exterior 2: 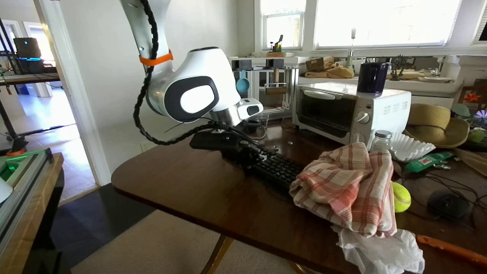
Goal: Move the keyboard forward
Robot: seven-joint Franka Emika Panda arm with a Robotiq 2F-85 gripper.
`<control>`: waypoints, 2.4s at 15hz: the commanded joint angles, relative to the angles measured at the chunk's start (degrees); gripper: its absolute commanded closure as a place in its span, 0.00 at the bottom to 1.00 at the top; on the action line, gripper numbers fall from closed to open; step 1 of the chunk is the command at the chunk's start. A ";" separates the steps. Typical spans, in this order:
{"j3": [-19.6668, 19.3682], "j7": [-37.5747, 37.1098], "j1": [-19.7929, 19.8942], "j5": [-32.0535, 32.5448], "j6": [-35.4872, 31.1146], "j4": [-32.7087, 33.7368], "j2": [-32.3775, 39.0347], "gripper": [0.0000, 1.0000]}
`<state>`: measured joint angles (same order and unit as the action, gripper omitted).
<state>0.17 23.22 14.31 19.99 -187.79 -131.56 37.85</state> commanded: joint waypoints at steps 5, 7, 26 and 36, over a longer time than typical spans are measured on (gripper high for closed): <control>-5.47 -3.70 -7.86 -2.84 -0.60 9.55 6.99 1.00; -7.66 -3.81 -9.74 -2.88 1.64 9.07 5.73 1.00; -24.53 -15.59 -15.93 -4.81 7.50 14.79 11.48 1.00; -21.75 -18.09 -14.84 -7.89 9.41 24.26 16.42 1.00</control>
<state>-23.30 6.71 -0.83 13.74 -178.39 -112.96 49.25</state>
